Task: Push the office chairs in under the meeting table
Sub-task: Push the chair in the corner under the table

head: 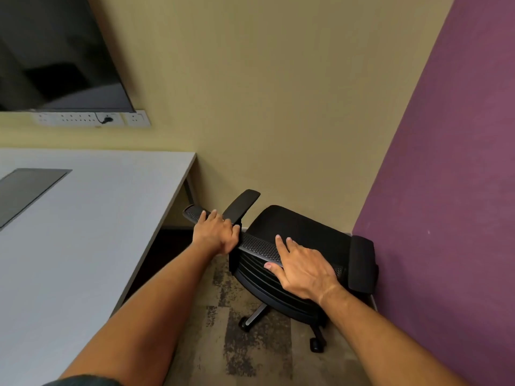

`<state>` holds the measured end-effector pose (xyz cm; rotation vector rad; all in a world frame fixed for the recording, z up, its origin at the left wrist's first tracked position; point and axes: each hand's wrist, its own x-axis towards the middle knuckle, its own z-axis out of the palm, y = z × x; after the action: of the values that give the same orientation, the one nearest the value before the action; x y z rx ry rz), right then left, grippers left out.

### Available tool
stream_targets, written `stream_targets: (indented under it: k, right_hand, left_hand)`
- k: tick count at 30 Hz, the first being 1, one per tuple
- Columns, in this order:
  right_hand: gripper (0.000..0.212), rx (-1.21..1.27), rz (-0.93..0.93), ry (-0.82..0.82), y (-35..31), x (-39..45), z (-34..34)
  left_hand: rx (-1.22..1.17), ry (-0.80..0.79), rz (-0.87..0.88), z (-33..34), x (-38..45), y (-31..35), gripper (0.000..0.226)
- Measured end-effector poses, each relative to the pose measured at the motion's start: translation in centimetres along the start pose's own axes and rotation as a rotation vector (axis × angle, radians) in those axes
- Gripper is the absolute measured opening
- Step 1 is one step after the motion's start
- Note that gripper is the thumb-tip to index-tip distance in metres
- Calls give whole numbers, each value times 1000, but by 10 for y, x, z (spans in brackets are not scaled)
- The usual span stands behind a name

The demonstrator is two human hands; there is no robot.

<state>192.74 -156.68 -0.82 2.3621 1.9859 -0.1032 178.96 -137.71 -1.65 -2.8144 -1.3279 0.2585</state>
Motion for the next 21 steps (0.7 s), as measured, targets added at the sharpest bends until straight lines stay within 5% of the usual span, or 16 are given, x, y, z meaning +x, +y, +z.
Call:
stream_targets:
  k: [11, 21]
  right_hand:
    - [82, -52, -204, 7, 24, 1, 0]
    - [114, -119, -281, 49, 53, 13, -2]
  left_hand:
    - [-29, 16, -176, 5, -50, 17, 66]
    - [-5, 29, -268, -1, -86, 33, 70]
